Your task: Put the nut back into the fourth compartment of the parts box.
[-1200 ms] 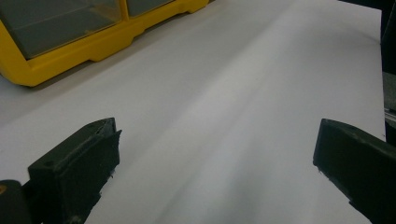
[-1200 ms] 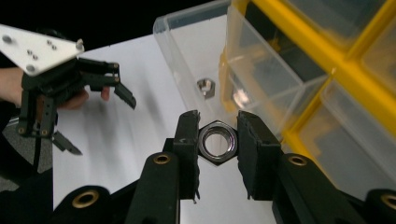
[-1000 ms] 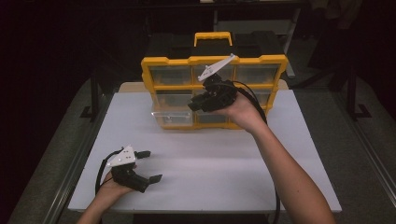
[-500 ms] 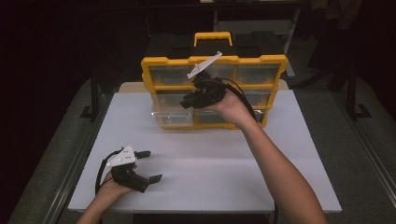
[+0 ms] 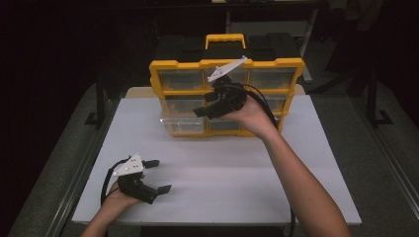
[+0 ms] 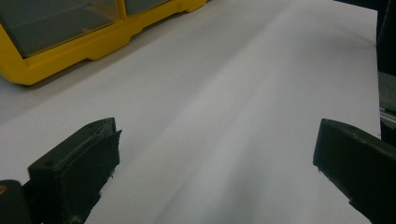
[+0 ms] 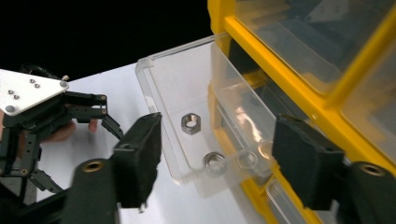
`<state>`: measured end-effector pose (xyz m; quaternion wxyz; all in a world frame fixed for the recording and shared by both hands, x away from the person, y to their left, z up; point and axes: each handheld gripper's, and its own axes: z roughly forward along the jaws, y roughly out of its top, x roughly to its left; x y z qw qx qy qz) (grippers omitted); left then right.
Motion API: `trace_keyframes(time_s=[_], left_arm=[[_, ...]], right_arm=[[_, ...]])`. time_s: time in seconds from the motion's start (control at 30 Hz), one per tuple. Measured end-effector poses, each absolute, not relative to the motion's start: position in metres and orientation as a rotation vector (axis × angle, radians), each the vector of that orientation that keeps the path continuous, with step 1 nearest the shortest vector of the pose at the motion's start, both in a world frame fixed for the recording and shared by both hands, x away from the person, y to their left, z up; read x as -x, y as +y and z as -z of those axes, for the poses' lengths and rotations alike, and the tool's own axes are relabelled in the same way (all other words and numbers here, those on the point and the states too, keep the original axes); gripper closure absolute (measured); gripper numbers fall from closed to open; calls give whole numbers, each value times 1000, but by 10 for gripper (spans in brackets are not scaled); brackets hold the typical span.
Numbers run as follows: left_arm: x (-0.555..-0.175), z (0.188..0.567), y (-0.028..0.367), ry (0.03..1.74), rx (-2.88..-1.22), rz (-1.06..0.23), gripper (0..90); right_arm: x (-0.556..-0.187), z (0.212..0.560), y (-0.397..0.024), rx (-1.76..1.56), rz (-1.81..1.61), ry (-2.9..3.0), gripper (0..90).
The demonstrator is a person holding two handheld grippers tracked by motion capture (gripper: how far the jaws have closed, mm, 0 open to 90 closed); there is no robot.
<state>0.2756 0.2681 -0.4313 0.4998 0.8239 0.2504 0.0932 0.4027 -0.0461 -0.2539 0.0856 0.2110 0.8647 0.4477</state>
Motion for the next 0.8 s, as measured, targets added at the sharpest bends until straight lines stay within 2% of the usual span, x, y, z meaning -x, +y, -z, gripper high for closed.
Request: trace_keyframes(time_s=[0.47, 0.8], left_arm=[[-276, 432, 268, 608, -1998, -214, 5], [-276, 431, 269, 596, -2007, -219, 5]], right_arm=[[-371, 278, -78, -680, -1378, 2521, 181], [-351, 312, -98, -767, -1368, 2479, 110]])
